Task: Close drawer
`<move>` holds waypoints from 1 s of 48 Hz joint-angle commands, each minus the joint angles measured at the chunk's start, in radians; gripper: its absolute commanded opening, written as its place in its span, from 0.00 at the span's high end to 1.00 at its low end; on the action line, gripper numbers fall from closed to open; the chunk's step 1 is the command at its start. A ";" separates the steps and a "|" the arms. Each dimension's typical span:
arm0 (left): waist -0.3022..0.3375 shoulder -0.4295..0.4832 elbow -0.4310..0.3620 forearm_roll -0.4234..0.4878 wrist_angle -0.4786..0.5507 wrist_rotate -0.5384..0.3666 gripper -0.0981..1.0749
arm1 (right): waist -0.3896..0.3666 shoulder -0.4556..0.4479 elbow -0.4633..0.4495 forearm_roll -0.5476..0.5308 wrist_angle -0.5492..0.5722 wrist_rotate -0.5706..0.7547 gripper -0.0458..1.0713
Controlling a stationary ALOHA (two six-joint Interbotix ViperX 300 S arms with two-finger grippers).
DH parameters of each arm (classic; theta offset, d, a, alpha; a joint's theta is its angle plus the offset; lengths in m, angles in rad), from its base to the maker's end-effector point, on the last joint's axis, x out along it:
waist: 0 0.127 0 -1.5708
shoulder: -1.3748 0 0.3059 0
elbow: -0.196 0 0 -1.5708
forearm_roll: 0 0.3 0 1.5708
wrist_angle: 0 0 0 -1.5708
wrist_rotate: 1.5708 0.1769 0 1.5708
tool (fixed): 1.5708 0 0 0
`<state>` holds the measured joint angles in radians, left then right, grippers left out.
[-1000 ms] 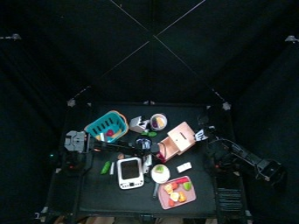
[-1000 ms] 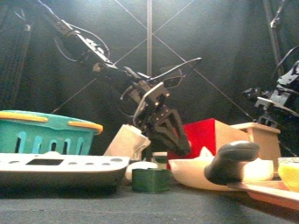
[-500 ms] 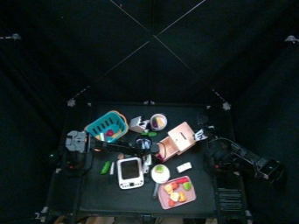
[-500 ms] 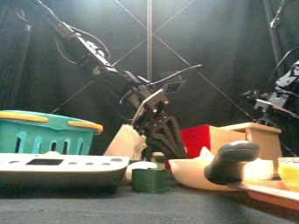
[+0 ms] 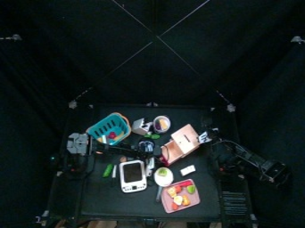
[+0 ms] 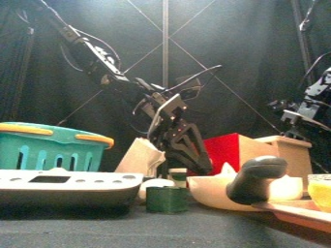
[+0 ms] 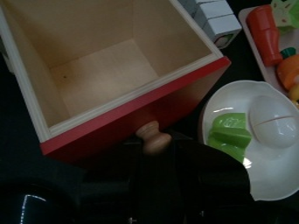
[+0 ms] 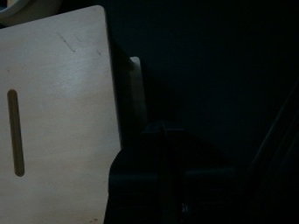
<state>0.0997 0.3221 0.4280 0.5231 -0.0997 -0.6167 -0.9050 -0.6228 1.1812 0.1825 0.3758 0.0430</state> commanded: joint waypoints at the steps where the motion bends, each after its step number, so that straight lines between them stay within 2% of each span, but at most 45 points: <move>1: 0.048 -0.040 -0.011 -0.006 0.003 -0.003 0.56 | 0.046 -0.023 -0.018 0.006 0.011 0.002 0.93; 19: 0.041 -0.091 0.037 -0.008 0.021 -0.003 0.56 | 0.121 -0.199 -0.052 0.020 0.029 0.002 0.93; 31: 0.041 -0.072 0.037 -0.008 0.021 -0.003 0.56 | 0.112 -0.193 -0.052 0.011 0.071 0.002 0.93; 48: 0.029 -0.060 0.041 -0.023 0.021 -0.002 0.56 | 0.037 -0.190 -0.055 -0.020 0.124 0.002 0.93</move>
<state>0.1273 0.2715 0.4786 0.5093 -0.0752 -0.6167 -0.8468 -0.8099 1.1520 0.1779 0.4878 0.0445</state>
